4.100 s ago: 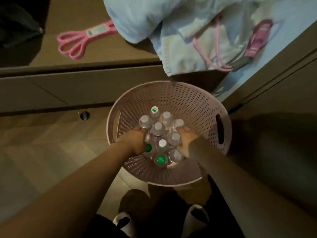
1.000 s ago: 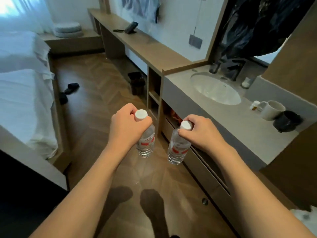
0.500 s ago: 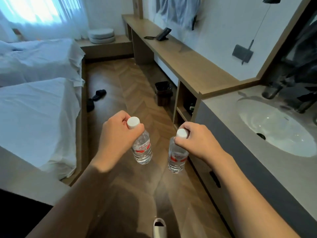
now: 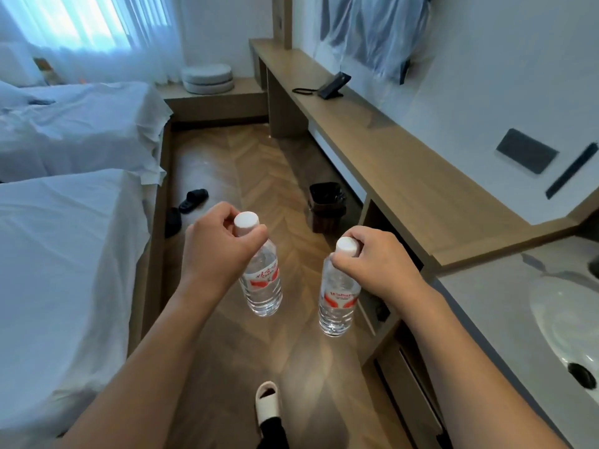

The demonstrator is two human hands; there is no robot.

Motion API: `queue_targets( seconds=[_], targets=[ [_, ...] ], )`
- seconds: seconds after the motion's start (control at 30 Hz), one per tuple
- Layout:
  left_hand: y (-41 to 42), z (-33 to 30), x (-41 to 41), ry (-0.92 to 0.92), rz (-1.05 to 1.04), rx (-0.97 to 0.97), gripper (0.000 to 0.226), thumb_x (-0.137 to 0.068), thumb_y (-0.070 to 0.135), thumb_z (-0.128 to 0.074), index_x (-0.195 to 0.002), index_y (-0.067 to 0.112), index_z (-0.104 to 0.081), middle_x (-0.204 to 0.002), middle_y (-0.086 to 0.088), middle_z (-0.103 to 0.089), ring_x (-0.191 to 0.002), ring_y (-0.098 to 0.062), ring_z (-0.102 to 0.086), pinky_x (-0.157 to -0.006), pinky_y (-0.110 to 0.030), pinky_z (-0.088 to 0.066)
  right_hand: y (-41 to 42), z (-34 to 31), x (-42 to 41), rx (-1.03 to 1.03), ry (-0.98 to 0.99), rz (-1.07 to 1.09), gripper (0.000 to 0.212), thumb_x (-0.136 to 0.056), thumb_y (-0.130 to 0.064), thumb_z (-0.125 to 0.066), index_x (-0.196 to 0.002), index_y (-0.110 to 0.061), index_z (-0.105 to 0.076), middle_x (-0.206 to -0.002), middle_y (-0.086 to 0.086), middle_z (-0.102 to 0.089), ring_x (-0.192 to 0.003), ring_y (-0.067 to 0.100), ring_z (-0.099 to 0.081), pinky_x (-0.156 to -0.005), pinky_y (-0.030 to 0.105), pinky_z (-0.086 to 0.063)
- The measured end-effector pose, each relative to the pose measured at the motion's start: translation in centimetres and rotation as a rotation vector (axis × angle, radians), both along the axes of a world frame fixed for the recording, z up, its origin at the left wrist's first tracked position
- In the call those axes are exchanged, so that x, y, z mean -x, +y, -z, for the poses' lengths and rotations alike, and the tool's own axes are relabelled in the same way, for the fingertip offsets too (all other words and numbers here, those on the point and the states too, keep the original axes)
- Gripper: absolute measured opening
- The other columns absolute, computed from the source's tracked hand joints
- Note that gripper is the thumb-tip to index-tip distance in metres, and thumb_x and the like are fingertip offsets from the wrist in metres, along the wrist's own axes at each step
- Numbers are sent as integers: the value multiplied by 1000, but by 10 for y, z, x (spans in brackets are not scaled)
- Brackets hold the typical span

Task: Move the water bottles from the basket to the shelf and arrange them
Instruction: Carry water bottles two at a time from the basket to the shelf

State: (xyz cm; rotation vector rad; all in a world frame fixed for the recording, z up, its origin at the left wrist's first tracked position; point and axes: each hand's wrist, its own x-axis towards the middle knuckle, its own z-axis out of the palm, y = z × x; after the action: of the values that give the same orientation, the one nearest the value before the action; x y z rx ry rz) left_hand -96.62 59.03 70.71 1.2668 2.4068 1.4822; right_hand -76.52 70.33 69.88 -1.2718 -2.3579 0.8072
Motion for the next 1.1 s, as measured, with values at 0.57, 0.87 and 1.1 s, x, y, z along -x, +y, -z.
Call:
queue_targets(
  seconds=[0.57,0.87,1.1],
  targets=[
    [298,-8,245,-72,3,-34,22,-73,24,-78,-76,10,-61,-67,0,-61,-64,-17,-57,-55,-33,-47,291,-7,251,-42,48,-15,14,-79,-36,-68,-90,-28,-65,-81,-13,-63,-78,8,-61,-65,33,-57],
    [444,-23,368,30,-56,12,24,-76,30,-77,-78,18,-57,-67,12,-55,-59,-7,-53,-51,-13,-33,452,-10,383,-3,103,-97,12,-78,-34,-69,-88,-28,-65,-82,-13,-65,-79,6,-61,-60,22,-49],
    [542,-25,479,7,-139,-2,22,-76,31,-77,-80,17,-60,-68,13,-57,-64,4,-56,-45,-4,-34,558,-13,500,-44,125,-118,12,-79,-35,-69,-87,-28,-65,-80,-14,-64,-77,5,-62,-58,18,-46]
  ],
)
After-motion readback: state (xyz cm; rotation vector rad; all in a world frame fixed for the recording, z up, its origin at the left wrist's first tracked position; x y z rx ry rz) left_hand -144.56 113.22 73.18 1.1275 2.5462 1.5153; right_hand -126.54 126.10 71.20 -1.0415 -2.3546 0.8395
